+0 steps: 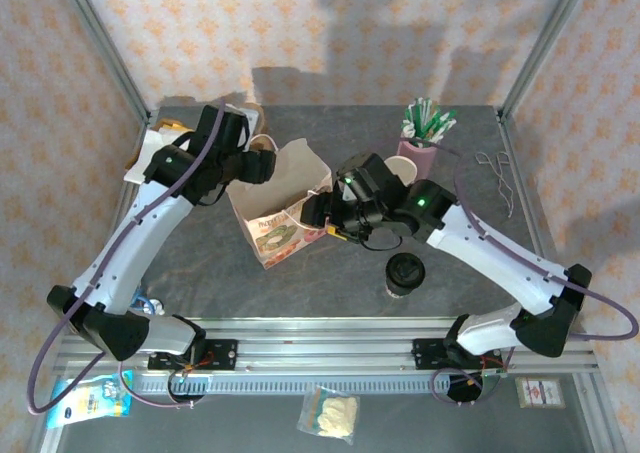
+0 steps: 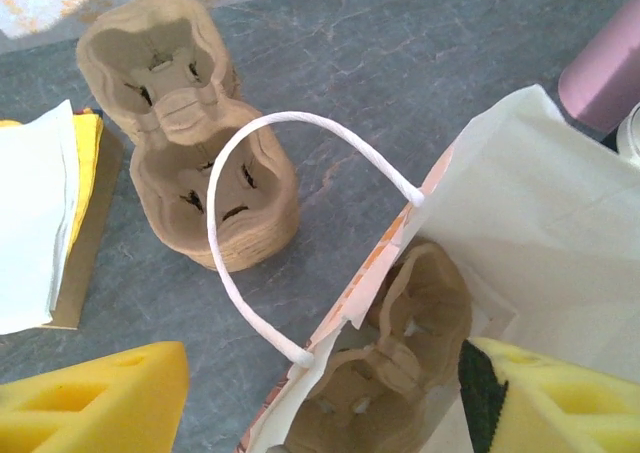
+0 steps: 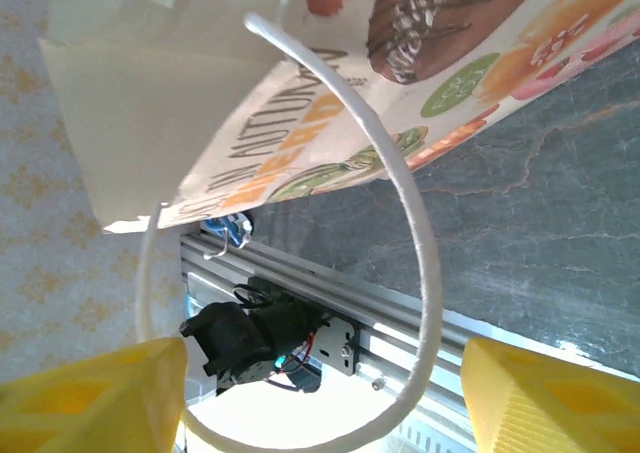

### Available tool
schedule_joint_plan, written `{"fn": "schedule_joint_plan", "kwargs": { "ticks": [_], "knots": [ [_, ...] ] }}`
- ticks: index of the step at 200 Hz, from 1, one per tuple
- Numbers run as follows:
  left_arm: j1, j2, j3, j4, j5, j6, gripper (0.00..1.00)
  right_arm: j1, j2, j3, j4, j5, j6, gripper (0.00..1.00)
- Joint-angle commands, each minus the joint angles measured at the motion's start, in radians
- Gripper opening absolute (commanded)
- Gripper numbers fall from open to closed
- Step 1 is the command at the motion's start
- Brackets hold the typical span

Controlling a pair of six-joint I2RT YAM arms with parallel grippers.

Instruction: Pack the takeout coffee

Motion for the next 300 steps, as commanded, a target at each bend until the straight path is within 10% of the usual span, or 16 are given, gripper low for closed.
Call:
{"fn": "schedule_joint_plan", "kwargs": {
  "ticks": [1, 115, 174, 300],
  "knots": [
    [0.008, 0.008, -0.017, 0.052, -0.011, 0.127, 0.66, 0.003, -0.021, -0.008, 0.05, -0.008, 0.037, 0.67],
    [0.014, 0.091, -0.035, 0.072, -0.034, 0.179, 0.32, 0.003, -0.033, -0.013, 0.066, 0.025, 0.049, 0.15],
    [0.015, 0.072, -0.036, 0.03, -0.033, 0.082, 0.0, -0.062, -0.085, 0.001, 0.035, 0.033, 0.038, 0.14],
    [0.023, -0.002, -0.073, -0.031, 0.12, -0.137, 0.0, -0.215, -0.03, 0.101, -0.091, -0.024, -0.134, 0.14]
  ]
}}
